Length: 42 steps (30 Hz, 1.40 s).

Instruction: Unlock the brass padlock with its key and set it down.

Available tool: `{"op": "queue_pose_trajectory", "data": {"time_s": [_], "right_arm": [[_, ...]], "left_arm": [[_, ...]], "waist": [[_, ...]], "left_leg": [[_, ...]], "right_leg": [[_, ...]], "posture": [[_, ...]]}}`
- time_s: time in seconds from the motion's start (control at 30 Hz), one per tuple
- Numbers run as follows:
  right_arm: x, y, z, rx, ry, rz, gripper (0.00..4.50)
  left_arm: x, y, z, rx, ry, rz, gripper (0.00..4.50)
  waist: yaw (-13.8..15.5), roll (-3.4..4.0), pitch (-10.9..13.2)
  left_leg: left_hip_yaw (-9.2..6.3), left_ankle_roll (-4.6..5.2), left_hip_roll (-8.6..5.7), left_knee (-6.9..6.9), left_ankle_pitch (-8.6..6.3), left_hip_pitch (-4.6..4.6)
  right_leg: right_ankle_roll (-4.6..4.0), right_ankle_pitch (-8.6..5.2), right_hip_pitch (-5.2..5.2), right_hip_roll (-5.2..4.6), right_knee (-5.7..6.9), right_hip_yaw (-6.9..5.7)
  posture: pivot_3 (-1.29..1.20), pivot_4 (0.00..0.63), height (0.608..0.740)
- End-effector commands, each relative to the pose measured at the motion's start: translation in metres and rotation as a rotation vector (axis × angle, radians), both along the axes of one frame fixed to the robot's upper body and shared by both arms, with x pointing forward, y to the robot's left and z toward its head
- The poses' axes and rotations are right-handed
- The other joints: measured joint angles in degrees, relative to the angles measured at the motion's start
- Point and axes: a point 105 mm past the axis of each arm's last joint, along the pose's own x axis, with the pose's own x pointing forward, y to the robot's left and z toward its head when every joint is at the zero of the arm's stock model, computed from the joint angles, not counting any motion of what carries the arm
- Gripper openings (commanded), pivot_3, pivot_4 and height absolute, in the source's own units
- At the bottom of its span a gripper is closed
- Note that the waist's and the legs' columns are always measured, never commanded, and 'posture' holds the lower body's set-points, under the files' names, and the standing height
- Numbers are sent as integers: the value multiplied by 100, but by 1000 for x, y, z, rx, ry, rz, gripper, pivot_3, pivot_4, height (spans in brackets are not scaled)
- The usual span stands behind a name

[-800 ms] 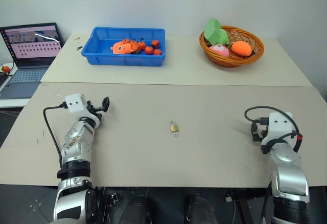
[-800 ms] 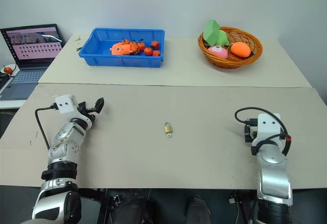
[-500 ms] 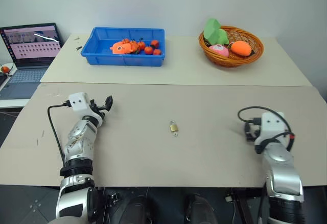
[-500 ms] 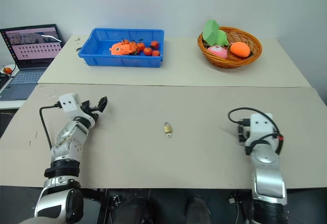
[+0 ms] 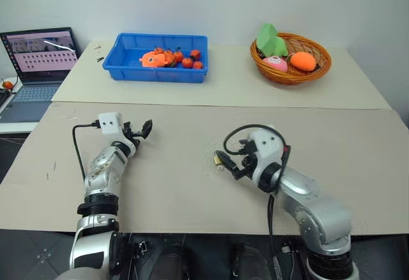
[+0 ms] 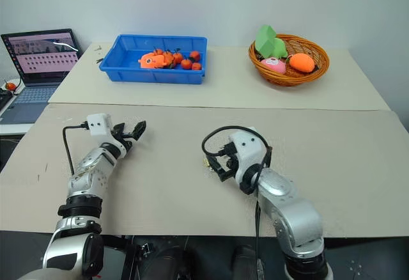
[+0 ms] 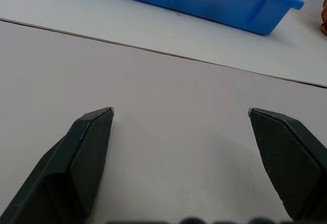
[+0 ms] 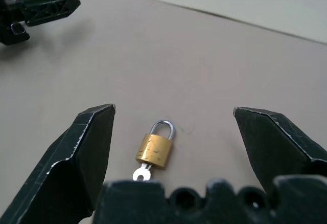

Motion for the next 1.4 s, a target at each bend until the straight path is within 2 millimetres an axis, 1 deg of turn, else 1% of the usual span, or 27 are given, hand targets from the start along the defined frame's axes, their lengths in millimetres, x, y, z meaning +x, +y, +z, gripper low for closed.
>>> {"op": "queue_pose_trajectory", "data": {"time_s": [0.03, 0.13, 0.2, 0.23, 0.33, 0.43, 0.53, 0.7, 0.83, 0.87, 0.93, 1.0, 1.03, 1.13, 1.23, 1.33, 1.4], "right_arm": [[8, -3, -3, -114, 21, -115, 4360], [7, 13, 9, -108, 14, -127, 4360], [6, 21, 15, -139, -4, -117, 4360], [6, 22, 16, -158, -7, -118, 4360], [6, 16, 13, -160, 19, -149, 4360], [6, 21, 14, -159, 18, -123, 4360], [3, 26, 9, -177, 41, -96, 4360], [3, 43, -8, -135, 95, -56, 4360], [6, 45, -12, -101, 109, -58, 4360], [7, 45, -15, -99, 114, -61, 4360], [9, 42, -20, -96, 124, -68, 4360], [13, 37, -24, -98, 132, -77, 4360], [15, 34, -27, -107, 133, -83, 4360], [20, 26, -30, -114, 132, -98, 4360], [23, 23, -31, -117, 127, -105, 4360], [24, 24, -30, -115, 123, -106, 4360], [25, 27, -29, -109, 119, -105, 4360]], "left_arm": [[1, -4, 19, 18, -42, -29, 4500], [-1, -8, 29, -5, -46, -61, 4500], [-4, -12, 38, 9, -57, -92, 4500], [-6, -13, 40, 19, -57, -102, 4500], [-15, -26, 50, 85, -59, -194, 4500], [-21, -33, 54, 141, -60, -262, 4500], [-23, -35, 55, 160, -54, -288, 4500], [-22, -34, 55, 147, -48, -279, 4500], [-24, -28, 48, 130, -44, -245, 4500], [-29, -32, 46, 141, -55, -281, 4500], [-42, -47, 46, 198, -97, -413, 4500], [-61, -61, 47, 267, -134, -600, 4500], [-69, -63, 44, 320, -136, -678, 4500], [-86, -61, 36, 399, -108, -833, 4500], [-105, -57, 27, 498, -94, -968, 4500], [-114, -56, 26, 516, -89, -1032, 4500], [-116, -56, 25, 508, -82, -1040, 4500]], "waist": [[-4, 0, 0], [-13, 0, 0], [-22, 0, 0], [-31, 0, 0], [-41, 0, 0], [-33, 0, 0], [-38, 0, 0], [-64, 0, 0], [-89, 0, 0], [-98, 0, 0], [-125, 0, 0], [-141, 0, 0], [-147, 0, 0], [-164, 0, 0], [-182, 1, 0], [-182, 0, 0], [-164, 0, 0]], "left_leg": [[1, 0, 1, 1, 0, -1], [1, -1, 1, 2, 1, -5], [0, -7, 3, 0, 4, -6], [0, -8, 3, -1, 4, -6], [0, -9, 1, -9, 5, -5], [1, -10, 0, -12, 5, -6], [1, -15, 0, -10, 7, -4], [2, -19, 0, -16, 10, -2], [3, -23, -3, -31, 13, 0], [3, -24, -3, -35, 13, 1], [5, -27, -3, -43, 15, 5], [6, -29, -2, -48, 16, 4], [7, -30, 0, -48, 16, 4], [9, -37, 2, -50, 20, 6], [11, -42, 5, -61, 22, 24], [13, -49, 7, -77, 26, 32], [11, -52, 8, -77, 29, 31]], "right_leg": [[0, 0, 0, 1, 2, -1], [0, 0, -4, 0, 2, -1], [-1, 0, -9, 2, 3, -1], [-1, 0, -10, 3, 3, -1], [-1, 0, -8, 5, 2, -2], [0, 0, -9, 4, 1, -4], [-1, -1, -9, 6, 1, -4], [-3, -2, -10, 12, 1, -4], [-4, -2, -11, 14, -2, -4], [-3, -2, -11, 14, -4, -4], [-3, -2, -10, 13, -8, -3], [-5, -3, -12, 13, -8, -5], [-6, -4, -14, 14, -8, -5], [-13, -8, -18, 14, -5, -4], [-21, -15, -15, 13, -13, 1], [-27, -19, -17, 14, -13, 4], [-28, -19, -17, 15, -13, 3]], "posture": [[0, 150, 692], [0, 150, 692], [0, 150, 692], [0, 150, 692], [0, 150, 692], [0, 150, 692], [0, 150, 692], [0, 150, 692], [0, 150, 692], [0, 150, 692], [0, 150, 692], [0, 150, 692], [0, 150, 692], [0, 150, 692], [0, 150, 692], [0, 150, 692], [0, 150, 692]]}}
